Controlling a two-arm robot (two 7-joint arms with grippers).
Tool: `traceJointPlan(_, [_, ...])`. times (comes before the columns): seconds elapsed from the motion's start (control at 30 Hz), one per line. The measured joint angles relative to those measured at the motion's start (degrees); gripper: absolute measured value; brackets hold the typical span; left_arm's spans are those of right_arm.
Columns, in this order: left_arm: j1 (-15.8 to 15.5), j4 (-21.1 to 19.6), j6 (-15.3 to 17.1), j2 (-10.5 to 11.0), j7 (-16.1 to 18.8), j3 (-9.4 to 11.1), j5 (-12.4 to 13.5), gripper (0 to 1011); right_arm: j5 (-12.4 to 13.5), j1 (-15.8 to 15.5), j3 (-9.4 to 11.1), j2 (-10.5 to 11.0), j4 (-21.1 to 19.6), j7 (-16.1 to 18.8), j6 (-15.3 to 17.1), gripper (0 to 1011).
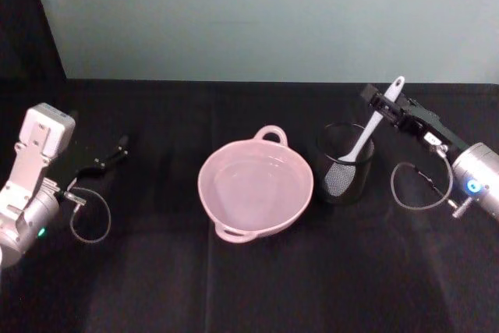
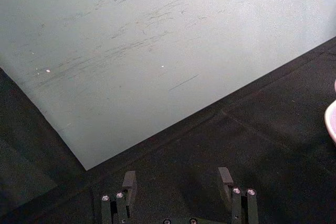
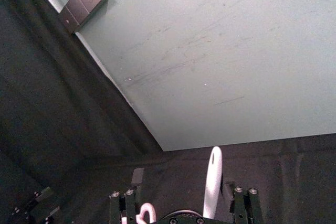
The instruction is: Use the one hand to pick up the spoon and stir the clear water in the bowl.
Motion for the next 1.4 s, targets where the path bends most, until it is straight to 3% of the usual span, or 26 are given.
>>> traceJointPlan(0.2, [0.00,0.00,0.00,0.00,0.00,0.00,0.00,1011,-2.81,-0.06,-1.87,2.01,-0.49,0.06,-3.06,1004])
traceJointPlan(0.4, [0.00,0.00,0.00,0.00,0.00,0.00,0.00,1011,-7.98,-0.84,-3.72,4.90,-1.71,-1.11,-7.46,1004])
traceJointPlan(0.47, [0.00,0.00,0.00,0.00,0.00,0.00,0.00,1011,-11.05,-1.13,-4.35,5.84,-1.99,-1.92,-9.46,1004])
traceJointPlan(0.5, [0.00,0.00,0.00,0.00,0.00,0.00,0.00,1011,-13.84,-1.38,-4.73,6.44,-2.16,-2.74,-11.12,1004])
traceJointPlan(0.53, [0.00,0.00,0.00,0.00,0.00,0.00,0.00,1011,-13.84,-1.38,-4.73,6.44,-2.16,-2.74,-11.12,1004])
traceJointPlan(0.57, [0.00,0.00,0.00,0.00,0.00,0.00,0.00,1011,-16.06,-1.66,-5.02,6.90,-2.36,-3.51,-12.43,1004])
traceJointPlan(0.7, [0.00,0.00,0.00,0.00,0.00,0.00,0.00,1011,-20.65,-3.30,-5.04,8.05,-3.73,-5.54,-15.13,1004])
traceJointPlan(0.97, [0.00,0.00,0.00,0.00,0.00,0.00,0.00,1011,-25.72,-10.01,-2.44,10.05,-10.08,-10.32,-17.57,1004])
traceJointPlan(1.1, [0.00,0.00,0.00,0.00,0.00,0.00,0.00,1011,-28.69,-14.10,-0.26,10.35,-12.53,-13.53,-20.63,1004])
traceJointPlan(1.3, [0.00,0.00,0.00,0.00,0.00,0.00,0.00,1011,-32.15,-16.71,2.68,8.30,-10.40,-17.42,-28.27,1004])
traceJointPlan(1.4, [0.00,0.00,0.00,0.00,0.00,0.00,0.00,1011,-33.08,-16.80,3.29,7.57,-8.92,-18.34,-29.52,1004])
